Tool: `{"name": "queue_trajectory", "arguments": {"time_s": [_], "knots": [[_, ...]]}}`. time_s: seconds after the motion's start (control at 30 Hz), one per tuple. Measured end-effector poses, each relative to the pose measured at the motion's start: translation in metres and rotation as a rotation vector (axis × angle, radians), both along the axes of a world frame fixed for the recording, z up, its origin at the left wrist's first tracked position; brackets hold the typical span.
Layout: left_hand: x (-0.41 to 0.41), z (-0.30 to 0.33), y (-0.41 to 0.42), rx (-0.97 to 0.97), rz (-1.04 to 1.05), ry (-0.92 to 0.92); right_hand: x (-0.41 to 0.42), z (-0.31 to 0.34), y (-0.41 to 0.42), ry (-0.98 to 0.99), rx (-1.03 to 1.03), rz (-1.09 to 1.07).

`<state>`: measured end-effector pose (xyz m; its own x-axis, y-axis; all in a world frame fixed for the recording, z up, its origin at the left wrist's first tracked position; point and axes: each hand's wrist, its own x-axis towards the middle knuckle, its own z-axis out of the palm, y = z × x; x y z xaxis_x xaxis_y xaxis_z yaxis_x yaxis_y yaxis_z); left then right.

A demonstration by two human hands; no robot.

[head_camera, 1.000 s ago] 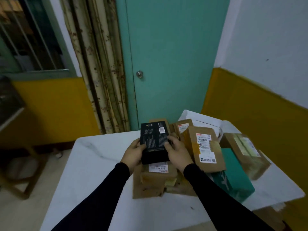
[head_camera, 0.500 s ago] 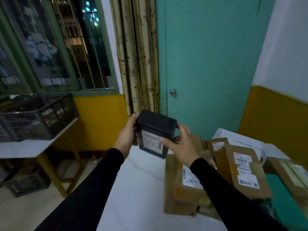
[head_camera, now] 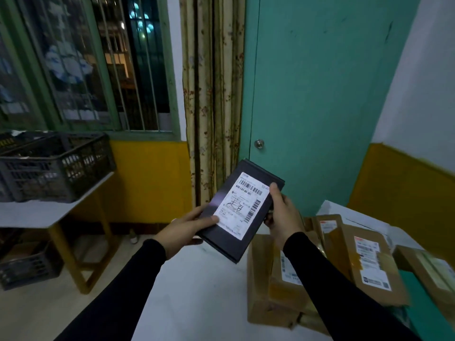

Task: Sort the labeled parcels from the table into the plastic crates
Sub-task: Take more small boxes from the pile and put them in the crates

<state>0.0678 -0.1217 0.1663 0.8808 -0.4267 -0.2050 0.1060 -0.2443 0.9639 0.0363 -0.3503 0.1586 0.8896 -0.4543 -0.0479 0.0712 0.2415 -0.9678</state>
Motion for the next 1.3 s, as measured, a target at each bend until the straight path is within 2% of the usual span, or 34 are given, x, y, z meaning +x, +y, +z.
{"name": "queue_trajectory", "arguments": {"time_s": [0.27, 0.67, 0.83, 1.07, 1.3], "knots": [[0.002, -0.006, -0.002, -0.060, -0.029, 0.009, 0.008, 0.005, 0.001, -0.032, -0.106, 0.015], [-0.009, -0.010, -0.032, -0.403, 0.041, 0.162, 0.002, 0.004, 0.014, -0.011, -0.336, 0.154], [-0.011, -0.013, -0.033, -0.403, 0.042, 0.178, -0.002, 0.003, 0.010, -0.035, -0.300, 0.181], [-0.012, -0.005, -0.012, -0.308, 0.081, 0.141, 0.002, -0.001, 0.014, -0.060, -0.238, 0.262], [-0.030, -0.013, 0.042, -0.368, 0.363, 0.103, 0.031, -0.011, 0.073, -0.093, -0.232, 0.482]]}}
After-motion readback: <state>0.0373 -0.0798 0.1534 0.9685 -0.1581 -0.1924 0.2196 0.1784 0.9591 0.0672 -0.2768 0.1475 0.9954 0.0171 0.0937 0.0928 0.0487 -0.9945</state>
